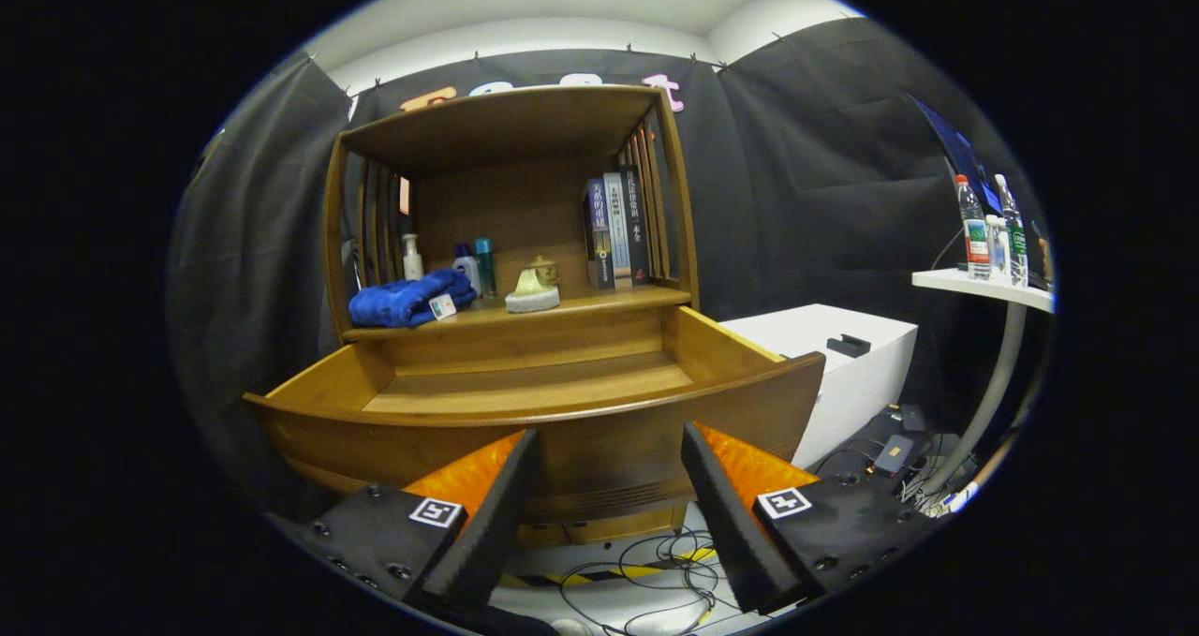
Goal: Pull open the drawer, take out the items inside it, and place them on the countertop above the cabinet.
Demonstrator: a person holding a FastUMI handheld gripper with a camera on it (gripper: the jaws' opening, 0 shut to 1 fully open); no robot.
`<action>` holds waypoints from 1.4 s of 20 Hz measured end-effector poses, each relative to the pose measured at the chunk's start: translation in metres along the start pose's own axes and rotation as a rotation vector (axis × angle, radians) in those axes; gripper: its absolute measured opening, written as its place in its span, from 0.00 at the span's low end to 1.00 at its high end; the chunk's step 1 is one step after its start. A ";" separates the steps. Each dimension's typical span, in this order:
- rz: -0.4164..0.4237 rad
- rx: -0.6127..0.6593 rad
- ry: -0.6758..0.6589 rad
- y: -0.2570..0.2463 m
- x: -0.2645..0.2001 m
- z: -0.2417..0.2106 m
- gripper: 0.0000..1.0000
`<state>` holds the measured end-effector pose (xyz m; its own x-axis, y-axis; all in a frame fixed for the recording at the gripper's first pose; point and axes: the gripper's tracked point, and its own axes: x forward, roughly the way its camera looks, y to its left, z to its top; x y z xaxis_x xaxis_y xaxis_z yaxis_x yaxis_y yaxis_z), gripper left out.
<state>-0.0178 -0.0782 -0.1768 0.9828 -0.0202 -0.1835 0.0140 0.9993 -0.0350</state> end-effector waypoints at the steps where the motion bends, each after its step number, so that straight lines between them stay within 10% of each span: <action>1: 0.004 0.002 0.001 0.002 0.003 0.000 0.99; 28: 0.038 -0.060 0.021 0.002 0.036 0.008 0.97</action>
<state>0.0193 -0.0768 -0.1755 0.9783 0.0169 -0.2063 -0.0353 0.9957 -0.0860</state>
